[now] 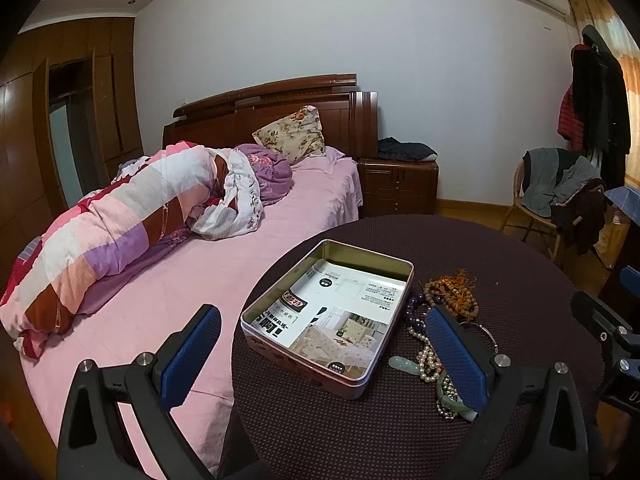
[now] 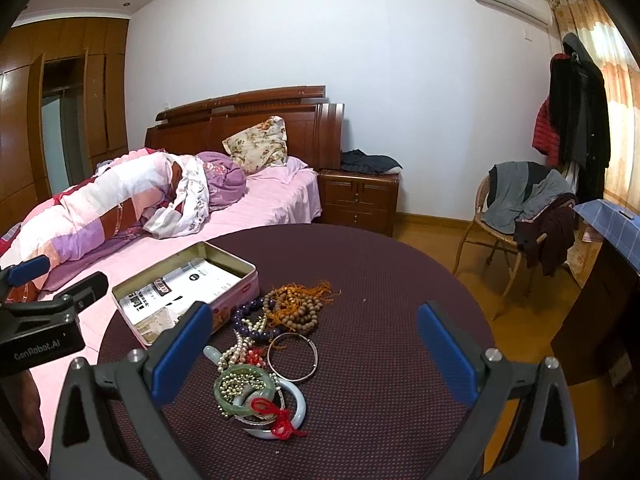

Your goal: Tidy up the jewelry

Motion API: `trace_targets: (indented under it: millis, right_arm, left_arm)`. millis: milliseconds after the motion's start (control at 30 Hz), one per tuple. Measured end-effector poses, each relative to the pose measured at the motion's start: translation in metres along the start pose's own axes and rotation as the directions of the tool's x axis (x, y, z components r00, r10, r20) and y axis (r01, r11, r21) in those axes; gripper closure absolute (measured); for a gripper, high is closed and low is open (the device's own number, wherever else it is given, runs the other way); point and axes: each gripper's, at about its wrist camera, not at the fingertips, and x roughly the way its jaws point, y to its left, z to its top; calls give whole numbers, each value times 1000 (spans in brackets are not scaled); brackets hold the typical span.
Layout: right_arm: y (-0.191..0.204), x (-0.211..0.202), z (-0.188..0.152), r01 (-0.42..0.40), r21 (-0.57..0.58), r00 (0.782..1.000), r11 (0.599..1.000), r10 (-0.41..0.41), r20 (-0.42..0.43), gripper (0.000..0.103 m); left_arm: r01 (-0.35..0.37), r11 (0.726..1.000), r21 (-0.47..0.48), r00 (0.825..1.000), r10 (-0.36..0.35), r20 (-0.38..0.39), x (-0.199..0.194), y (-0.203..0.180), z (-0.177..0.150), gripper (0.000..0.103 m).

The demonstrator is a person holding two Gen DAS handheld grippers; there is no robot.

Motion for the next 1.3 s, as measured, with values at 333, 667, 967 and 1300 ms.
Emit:
trace_targets:
  millis: [333,667,967,1300]
  right_arm:
    - [-5,4,-4,-4,7,1000,1000,4,-16,0]
    - [-7,4,-4,-4,13,1000,1000,4,-16,0]
    - [-19,11,-10,-10,19,999,1000,11,-35,0]
    - [-50,32,-34,-12,72,990,997,22,-141,23]
  left_arm:
    - [0,1000,6,1000,0,-18,8,-2,-2,1]
    - [2,1000,13,999,-1,-33,15,-5,-7,1]
    - [32,999,34,998,-30,-60,30,-11,-19,1]
    - [184,978,94,976,-171,-133,49,-48,-43,3]
